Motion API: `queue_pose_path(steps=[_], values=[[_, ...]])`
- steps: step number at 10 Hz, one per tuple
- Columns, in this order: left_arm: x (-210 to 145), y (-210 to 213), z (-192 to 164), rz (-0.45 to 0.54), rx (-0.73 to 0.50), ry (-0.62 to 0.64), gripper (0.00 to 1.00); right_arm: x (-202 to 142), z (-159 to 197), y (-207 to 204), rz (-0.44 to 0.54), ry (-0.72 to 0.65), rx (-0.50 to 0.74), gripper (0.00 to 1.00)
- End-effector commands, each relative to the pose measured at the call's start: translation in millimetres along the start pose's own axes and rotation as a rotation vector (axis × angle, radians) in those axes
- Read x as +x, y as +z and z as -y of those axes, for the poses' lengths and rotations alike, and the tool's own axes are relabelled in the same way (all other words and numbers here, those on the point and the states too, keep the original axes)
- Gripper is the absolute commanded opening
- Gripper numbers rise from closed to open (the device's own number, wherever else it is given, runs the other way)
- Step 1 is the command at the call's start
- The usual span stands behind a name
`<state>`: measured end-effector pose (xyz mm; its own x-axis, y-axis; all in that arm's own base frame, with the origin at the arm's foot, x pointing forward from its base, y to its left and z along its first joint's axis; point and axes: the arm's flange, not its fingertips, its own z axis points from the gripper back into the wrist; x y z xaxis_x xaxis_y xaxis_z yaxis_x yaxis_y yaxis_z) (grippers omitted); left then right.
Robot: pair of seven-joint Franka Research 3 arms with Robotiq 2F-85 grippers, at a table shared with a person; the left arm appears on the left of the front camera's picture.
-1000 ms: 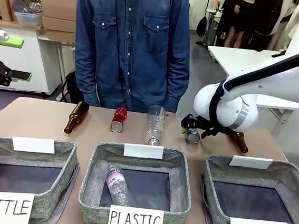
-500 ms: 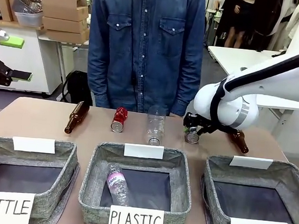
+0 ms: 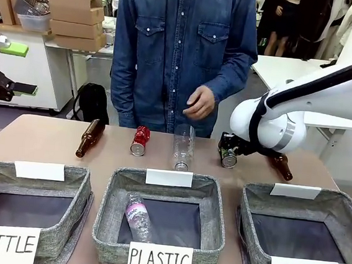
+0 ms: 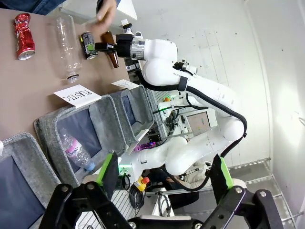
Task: Sort the can waste into the basket.
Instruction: Pick up the can waste from the table and place it in the right Fabric basket.
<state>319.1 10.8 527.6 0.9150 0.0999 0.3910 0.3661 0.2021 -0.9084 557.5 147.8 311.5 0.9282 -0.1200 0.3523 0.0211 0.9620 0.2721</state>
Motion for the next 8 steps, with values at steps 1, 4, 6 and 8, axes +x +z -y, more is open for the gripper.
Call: queue_pose_path(steps=[1,4,6,8], values=[[1,0,0,0.01,-0.024,-0.022,1.0,-5,7,-2,0.016,-0.017,-0.007,0.06],[1,0,0,0.01,-0.024,-0.022,1.0,-12,20,21,-0.016,-0.041,0.019,0.06],[1,0,0,0.01,-0.024,-0.022,1.0,-34,51,86,-0.131,-0.112,0.107,0.06],[1,0,0,0.01,-0.024,-0.022,1.0,-63,92,158,-0.162,-0.135,0.192,0.06]])
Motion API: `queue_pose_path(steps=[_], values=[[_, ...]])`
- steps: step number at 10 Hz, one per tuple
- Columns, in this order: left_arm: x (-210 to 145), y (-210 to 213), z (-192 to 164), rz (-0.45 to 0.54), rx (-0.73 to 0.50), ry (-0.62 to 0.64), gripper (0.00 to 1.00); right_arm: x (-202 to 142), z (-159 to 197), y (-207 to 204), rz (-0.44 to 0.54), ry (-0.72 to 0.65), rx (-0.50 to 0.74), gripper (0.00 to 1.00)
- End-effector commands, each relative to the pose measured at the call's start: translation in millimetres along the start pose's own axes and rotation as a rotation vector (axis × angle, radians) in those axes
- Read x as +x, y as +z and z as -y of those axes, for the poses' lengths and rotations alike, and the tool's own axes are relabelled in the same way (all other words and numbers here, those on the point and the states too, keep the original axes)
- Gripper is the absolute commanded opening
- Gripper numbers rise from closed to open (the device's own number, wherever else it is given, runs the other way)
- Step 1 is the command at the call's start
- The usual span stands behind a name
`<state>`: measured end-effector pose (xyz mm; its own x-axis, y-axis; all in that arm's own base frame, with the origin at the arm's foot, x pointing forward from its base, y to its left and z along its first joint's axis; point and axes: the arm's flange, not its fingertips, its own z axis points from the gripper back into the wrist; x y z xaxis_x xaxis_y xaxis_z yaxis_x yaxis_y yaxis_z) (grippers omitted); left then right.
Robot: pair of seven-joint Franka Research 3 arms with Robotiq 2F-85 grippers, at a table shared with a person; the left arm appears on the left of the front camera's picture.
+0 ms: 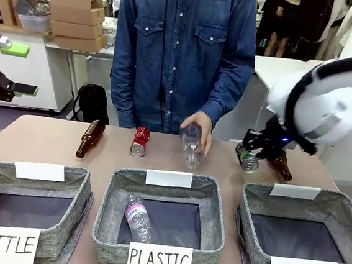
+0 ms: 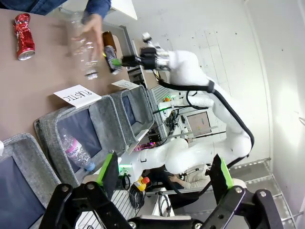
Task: Sort the can waste into the basket.
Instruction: Pick up the can waste from the table and place it in the right Fabric basket.
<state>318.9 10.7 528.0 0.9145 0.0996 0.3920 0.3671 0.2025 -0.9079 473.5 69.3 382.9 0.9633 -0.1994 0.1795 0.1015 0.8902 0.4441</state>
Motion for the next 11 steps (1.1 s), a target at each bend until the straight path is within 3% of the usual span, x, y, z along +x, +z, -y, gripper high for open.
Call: queue_pose_path(steps=[1,2,3,4,5,6,7,11], values=[[1,0,0,0.01,-0.024,-0.021,1.0,-39,45,77,-0.055,0.056,0.159,0.06],[1,0,0,0.01,-0.024,-0.021,1.0,-56,64,109,-0.051,0.085,0.284,0.06],[1,0,0,0.01,-0.024,-0.021,1.0,-73,84,133,-0.089,0.119,0.329,0.06],[1,0,0,0.01,-0.024,-0.021,1.0,-91,108,154,-0.204,0.243,0.397,0.06],[1,0,0,0.01,-0.024,-0.021,1.0,-111,135,168,-0.299,0.395,0.376,0.06],[1,0,0,0.01,-0.024,-0.021,1.0,-134,163,176,-0.308,0.647,0.284,0.06],[1,0,0,0.01,-0.024,-0.021,1.0,-147,181,182,-0.308,0.78,0.33,0.06],[1,0,0,0.01,-0.024,-0.021,1.0,-156,187,178,-0.297,1.085,0.366,0.06]])
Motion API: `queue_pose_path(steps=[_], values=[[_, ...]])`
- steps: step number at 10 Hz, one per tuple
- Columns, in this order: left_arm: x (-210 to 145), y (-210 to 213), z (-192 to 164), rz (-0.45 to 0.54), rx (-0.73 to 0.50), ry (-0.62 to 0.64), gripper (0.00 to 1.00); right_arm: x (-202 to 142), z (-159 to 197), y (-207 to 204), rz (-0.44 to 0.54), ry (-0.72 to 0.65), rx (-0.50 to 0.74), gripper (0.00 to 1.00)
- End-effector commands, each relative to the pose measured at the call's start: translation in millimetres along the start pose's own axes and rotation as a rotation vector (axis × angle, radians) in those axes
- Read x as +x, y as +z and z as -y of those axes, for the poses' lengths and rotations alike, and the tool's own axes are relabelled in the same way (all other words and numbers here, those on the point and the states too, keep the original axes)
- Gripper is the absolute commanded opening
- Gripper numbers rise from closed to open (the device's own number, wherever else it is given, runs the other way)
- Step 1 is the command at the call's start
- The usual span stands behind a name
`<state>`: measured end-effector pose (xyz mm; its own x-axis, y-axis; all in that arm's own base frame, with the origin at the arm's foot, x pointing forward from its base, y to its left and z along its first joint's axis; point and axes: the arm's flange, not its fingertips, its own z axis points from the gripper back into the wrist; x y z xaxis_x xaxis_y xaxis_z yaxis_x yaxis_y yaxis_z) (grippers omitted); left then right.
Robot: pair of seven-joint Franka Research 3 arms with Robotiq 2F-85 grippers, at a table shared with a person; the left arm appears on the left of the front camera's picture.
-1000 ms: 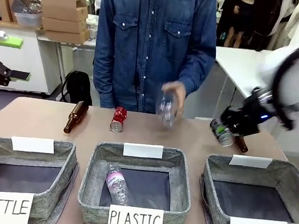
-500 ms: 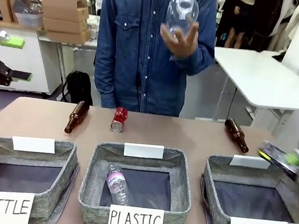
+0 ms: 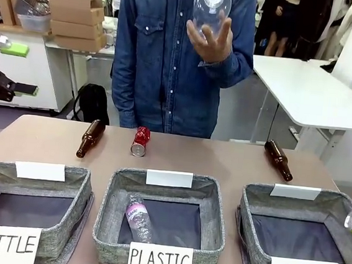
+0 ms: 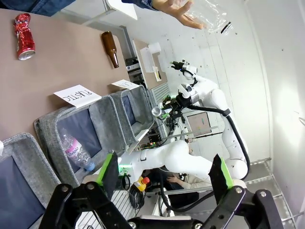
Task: Sort the can waste into the basket.
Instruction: Pick up the can waste from the table and place it in the right Fabric basket.
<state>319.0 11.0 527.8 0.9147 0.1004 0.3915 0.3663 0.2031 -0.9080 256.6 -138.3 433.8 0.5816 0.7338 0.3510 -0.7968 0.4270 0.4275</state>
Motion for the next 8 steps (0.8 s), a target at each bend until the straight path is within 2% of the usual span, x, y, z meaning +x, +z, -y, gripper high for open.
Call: queue_pose_path(steps=[1,4,5,6,7,8], values=[[0.5,-0.5,0.0,0.009,-0.025,-0.021,1.0,3.0,5.9,-2.4,0.063,0.079,0.021,0.06],[0.5,-0.5,0.0,0.009,-0.025,-0.021,1.0,9.2,9.1,-1.5,0.075,0.098,0.029,0.06],[0.5,-0.5,0.0,0.009,-0.025,-0.021,1.0,9.3,10.2,-4.1,0.066,0.096,0.023,0.93],[0.5,-0.5,0.0,0.009,-0.025,-0.021,1.0,10.0,10.0,-4.7,0.065,0.092,0.021,0.93],[0.5,-0.5,0.0,0.009,-0.025,-0.021,1.0,10.5,10.6,-4.8,0.068,0.089,0.024,1.0],[0.5,-0.5,0.0,0.009,-0.025,-0.021,1.0,10.9,11.1,-5.4,0.07,0.092,0.024,1.0]])
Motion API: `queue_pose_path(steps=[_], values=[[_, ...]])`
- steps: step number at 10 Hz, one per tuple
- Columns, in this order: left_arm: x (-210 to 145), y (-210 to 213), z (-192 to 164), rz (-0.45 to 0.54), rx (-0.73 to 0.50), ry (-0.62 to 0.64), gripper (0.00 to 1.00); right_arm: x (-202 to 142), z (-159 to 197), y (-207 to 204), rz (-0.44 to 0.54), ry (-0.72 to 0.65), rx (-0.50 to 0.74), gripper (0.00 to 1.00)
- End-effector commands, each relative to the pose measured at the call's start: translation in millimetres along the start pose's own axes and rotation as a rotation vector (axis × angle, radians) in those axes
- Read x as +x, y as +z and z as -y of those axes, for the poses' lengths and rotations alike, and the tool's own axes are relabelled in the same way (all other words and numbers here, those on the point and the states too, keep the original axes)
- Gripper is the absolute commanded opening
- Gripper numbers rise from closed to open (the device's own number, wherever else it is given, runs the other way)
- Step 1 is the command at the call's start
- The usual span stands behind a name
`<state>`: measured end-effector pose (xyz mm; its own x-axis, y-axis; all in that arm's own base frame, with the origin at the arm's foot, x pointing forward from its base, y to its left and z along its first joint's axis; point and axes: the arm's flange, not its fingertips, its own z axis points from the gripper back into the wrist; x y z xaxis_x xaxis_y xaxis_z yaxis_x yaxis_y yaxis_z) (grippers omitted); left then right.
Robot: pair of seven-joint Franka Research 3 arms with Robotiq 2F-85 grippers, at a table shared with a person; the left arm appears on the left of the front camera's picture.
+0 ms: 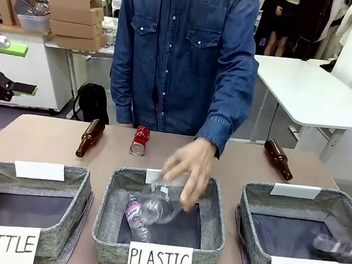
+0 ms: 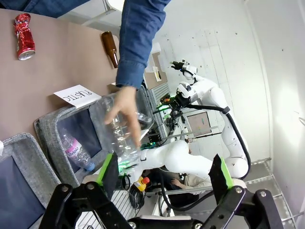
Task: Sort the can waste into the basket.
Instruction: Pick up the can waste from the table and place it in the right Fabric basket.
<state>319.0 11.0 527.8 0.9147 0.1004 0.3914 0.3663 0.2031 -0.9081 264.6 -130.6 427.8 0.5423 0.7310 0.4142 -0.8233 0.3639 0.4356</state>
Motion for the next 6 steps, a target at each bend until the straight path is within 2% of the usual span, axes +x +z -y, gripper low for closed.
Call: queue_pose_path(steps=[1,4,5,6], values=[[1,-1,0,0.009,-0.025,-0.021,1.0,4,7,2,0.033,0.014,-0.015,1.0],[1,-1,0,0.009,-0.025,-0.021,1.0,5,9,2,0.076,0.013,0.0,1.0],[1,-1,0,0.009,-0.025,-0.021,1.0,10,6,5,0.16,-0.067,0.035,1.0],[1,-1,0,0.009,-0.025,-0.021,1.0,25,-1,22,0.47,-0.323,0.215,1.0]])
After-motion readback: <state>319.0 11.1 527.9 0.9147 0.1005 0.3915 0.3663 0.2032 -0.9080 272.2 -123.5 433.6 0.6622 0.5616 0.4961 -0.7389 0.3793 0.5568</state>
